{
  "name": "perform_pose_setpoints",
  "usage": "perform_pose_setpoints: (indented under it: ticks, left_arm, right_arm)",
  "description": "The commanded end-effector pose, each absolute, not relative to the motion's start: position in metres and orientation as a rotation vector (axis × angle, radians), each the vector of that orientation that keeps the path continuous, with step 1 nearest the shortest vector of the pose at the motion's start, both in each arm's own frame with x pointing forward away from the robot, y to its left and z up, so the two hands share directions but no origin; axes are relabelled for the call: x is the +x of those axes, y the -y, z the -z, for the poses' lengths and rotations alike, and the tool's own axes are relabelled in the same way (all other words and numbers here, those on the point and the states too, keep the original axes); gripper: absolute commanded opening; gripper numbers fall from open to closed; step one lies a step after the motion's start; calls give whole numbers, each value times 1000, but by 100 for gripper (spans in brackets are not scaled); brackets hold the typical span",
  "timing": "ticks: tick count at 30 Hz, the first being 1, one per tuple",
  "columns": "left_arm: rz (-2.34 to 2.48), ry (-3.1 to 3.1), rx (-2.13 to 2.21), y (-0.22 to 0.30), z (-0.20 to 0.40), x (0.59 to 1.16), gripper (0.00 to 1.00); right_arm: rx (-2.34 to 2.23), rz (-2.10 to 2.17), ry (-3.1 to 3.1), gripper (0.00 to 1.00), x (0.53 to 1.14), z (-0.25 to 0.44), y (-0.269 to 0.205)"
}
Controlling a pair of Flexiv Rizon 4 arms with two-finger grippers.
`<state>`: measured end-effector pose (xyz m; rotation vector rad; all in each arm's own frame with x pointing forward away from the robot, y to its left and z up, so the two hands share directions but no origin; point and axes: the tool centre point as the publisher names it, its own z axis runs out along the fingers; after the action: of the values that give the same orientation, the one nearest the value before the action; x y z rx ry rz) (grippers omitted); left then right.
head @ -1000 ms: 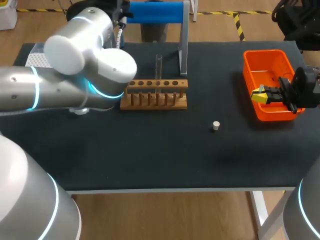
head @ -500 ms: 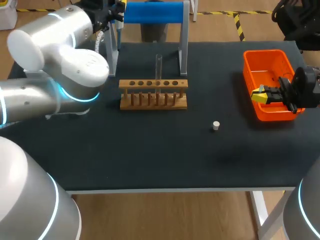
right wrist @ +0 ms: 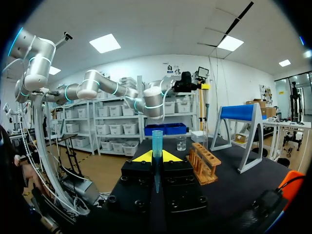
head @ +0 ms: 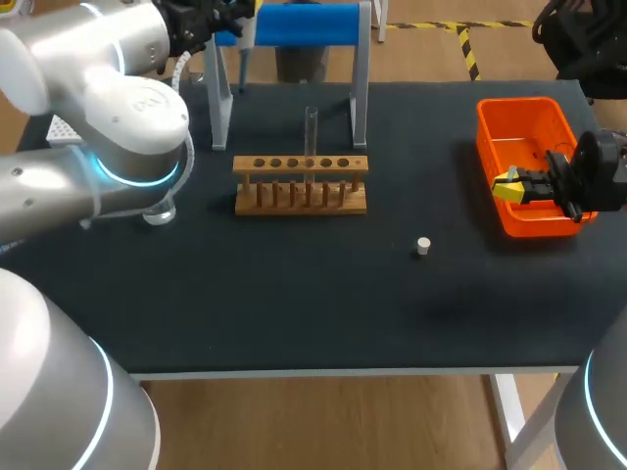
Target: Invert the test tube, pick up the pipette, mount the tip to pipette, aspirate from beaker and dispense into the tube, eject the tip, return the pipette, and cap with the stopper.
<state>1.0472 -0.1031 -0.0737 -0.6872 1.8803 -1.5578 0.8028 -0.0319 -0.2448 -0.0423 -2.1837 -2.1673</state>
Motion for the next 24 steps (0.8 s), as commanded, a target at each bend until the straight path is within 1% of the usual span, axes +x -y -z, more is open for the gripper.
perform_pose_setpoints:
  ticks: [1, 12, 24]
  left_arm:
    - [1712, -1988, -519, 102, 61, 1008, 0]
    - [1912, -2063, -320, 146, 35, 921, 0]
    - [2029, -2132, -177, 178, 10, 862, 0]
  right_arm:
    - [-42, 2166, 2185, 0, 802, 245, 32]
    - [-42, 2166, 2185, 0, 802, 245, 32]
    - [-42, 2166, 2185, 0, 802, 245, 32]
